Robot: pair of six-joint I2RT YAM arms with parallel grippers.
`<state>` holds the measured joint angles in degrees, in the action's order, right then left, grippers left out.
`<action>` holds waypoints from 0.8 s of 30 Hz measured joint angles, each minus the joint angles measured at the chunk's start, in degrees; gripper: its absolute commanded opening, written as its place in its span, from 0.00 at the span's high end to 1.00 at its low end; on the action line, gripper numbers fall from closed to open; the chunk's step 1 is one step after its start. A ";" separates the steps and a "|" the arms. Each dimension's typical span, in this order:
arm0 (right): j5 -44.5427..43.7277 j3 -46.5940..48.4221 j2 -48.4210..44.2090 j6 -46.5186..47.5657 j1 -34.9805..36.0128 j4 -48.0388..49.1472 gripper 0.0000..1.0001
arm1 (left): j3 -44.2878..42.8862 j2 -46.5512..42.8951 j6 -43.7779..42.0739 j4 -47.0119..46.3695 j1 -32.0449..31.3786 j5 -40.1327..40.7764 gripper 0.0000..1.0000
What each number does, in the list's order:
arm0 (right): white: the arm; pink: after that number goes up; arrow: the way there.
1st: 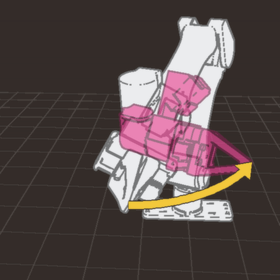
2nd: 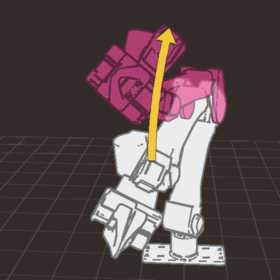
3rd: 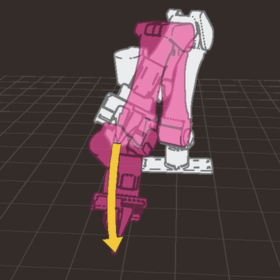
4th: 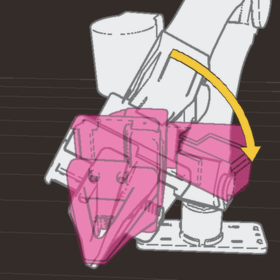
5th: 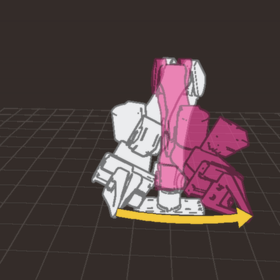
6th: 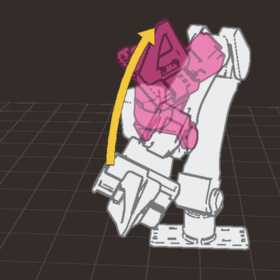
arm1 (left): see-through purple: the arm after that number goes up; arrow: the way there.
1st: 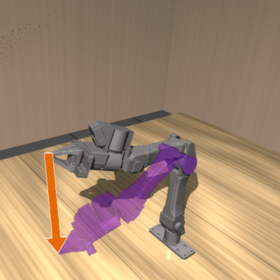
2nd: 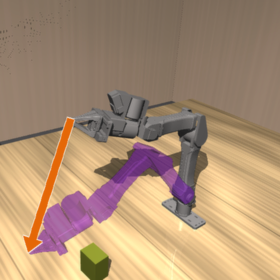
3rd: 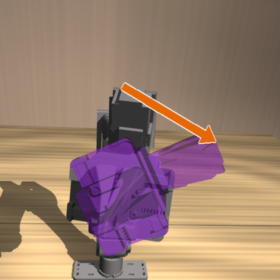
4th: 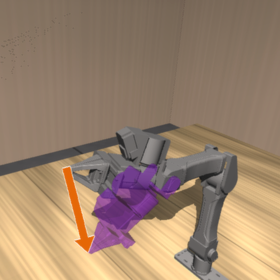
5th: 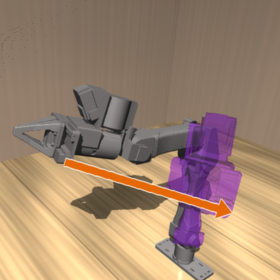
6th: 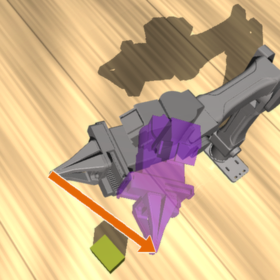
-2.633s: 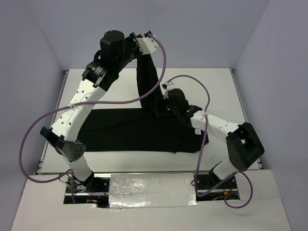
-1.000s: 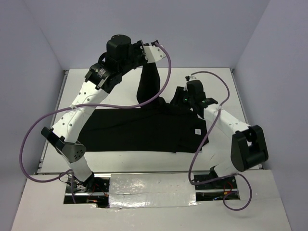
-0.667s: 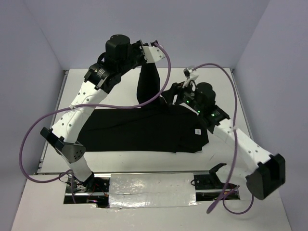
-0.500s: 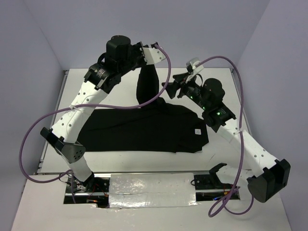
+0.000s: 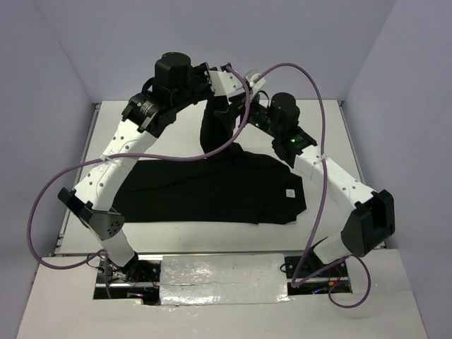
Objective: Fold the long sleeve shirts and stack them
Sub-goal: Fold the shirt
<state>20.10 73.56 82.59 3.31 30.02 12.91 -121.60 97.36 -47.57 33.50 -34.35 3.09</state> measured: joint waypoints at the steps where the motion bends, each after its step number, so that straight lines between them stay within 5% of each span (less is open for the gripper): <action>1: 0.04 0.59 0.87 -0.15 0.15 0.11 0.29 | 0.00 -0.11 0.04 0.04 0.00 0.00 1.00; 7: -4.31 7.69 6.78 -3.80 1.03 1.01 0.38 | 0.00 -0.57 1.57 0.79 0.00 -0.66 1.00; 10: -4.92 13.18 10.62 -5.60 1.03 0.13 0.68 | 0.15 -0.63 2.64 1.40 0.00 -1.14 1.00; 11: -4.79 14.25 11.45 -6.34 1.09 -0.11 0.87 | 0.33 -0.68 2.89 1.51 0.00 -1.25 1.00; 15: -4.22 14.08 11.82 -8.11 1.09 -0.22 1.00 | 2.19 -1.22 4.22 2.51 0.00 -1.57 0.98; 17: -4.07 13.46 11.80 -8.39 1.11 0.46 1.00 | 2.93 -1.27 4.76 2.91 0.00 -1.73 0.78; 19: -3.93 12.39 11.58 -8.39 1.11 0.59 1.00 | 3.76 -1.29 5.77 3.30 0.00 -1.88 0.05; 24: -2.69 11.28 11.56 -8.39 0.55 -0.83 1.00 | 6.51 -2.23 9.53 5.99 0.59 -3.48 0.01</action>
<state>17.41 84.84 94.15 -5.08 30.57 12.08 -115.09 95.13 -38.04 39.48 -33.76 -0.38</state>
